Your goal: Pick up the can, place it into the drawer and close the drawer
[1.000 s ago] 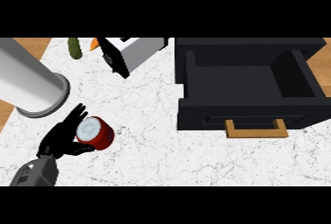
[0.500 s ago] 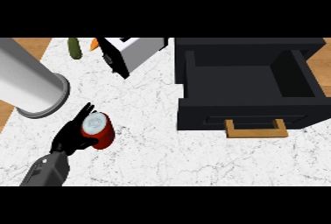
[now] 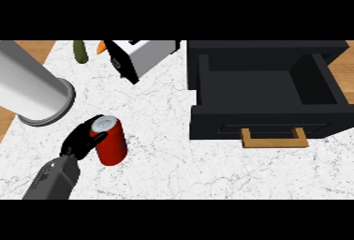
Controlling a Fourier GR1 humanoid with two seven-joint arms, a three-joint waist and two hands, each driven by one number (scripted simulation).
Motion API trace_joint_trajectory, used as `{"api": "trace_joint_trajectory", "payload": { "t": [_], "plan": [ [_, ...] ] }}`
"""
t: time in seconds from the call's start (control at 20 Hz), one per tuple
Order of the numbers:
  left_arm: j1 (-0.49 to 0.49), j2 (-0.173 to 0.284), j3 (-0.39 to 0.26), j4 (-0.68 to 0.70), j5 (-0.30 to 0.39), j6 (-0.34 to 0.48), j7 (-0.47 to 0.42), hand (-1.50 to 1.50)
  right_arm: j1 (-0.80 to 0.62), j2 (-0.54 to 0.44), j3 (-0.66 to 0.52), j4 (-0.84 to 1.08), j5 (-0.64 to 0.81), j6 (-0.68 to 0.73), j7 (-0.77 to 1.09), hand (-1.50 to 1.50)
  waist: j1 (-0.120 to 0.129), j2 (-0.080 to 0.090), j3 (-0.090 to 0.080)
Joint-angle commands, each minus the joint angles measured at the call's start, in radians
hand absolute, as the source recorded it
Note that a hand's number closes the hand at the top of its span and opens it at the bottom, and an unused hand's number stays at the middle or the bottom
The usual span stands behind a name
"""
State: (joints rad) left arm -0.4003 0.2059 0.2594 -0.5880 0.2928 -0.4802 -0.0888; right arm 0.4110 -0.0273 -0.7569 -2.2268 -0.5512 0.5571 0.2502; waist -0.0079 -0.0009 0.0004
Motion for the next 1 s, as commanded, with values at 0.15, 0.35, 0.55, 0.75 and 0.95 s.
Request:
{"api": "trace_joint_trajectory", "payload": {
  "t": [0.15,0.35,0.55,0.75,0.95],
  "plan": [
    [-0.062,-0.041,-0.011,-0.012,0.033,-0.054,-0.009,1.50,-0.023,0.010,0.006,-0.031,-0.034,-0.041,0.043,-1.50,-0.001,0.002,-0.001],
    [-0.021,-0.110,-0.026,-0.245,0.081,0.036,0.056,1.50,0.028,0.026,0.031,-0.058,-0.003,-0.044,0.008,-1.50,0.011,-0.006,0.001],
    [-0.001,-0.173,0.009,-0.296,0.021,0.258,-0.144,1.50,0.050,0.027,0.023,-0.050,-0.010,-0.040,0.013,-1.50,0.009,-0.006,0.000],
    [0.074,-0.203,-0.032,-0.444,0.001,0.351,-0.142,1.50,0.052,0.017,-0.009,-0.053,-0.040,-0.033,0.013,-1.50,0.007,-0.004,0.000],
    [0.016,-0.205,-0.117,-0.544,0.024,0.466,-0.091,1.50,0.090,0.027,0.039,-0.083,-0.028,-0.038,-0.017,-1.50,0.001,-0.003,0.000]
  ]
}}
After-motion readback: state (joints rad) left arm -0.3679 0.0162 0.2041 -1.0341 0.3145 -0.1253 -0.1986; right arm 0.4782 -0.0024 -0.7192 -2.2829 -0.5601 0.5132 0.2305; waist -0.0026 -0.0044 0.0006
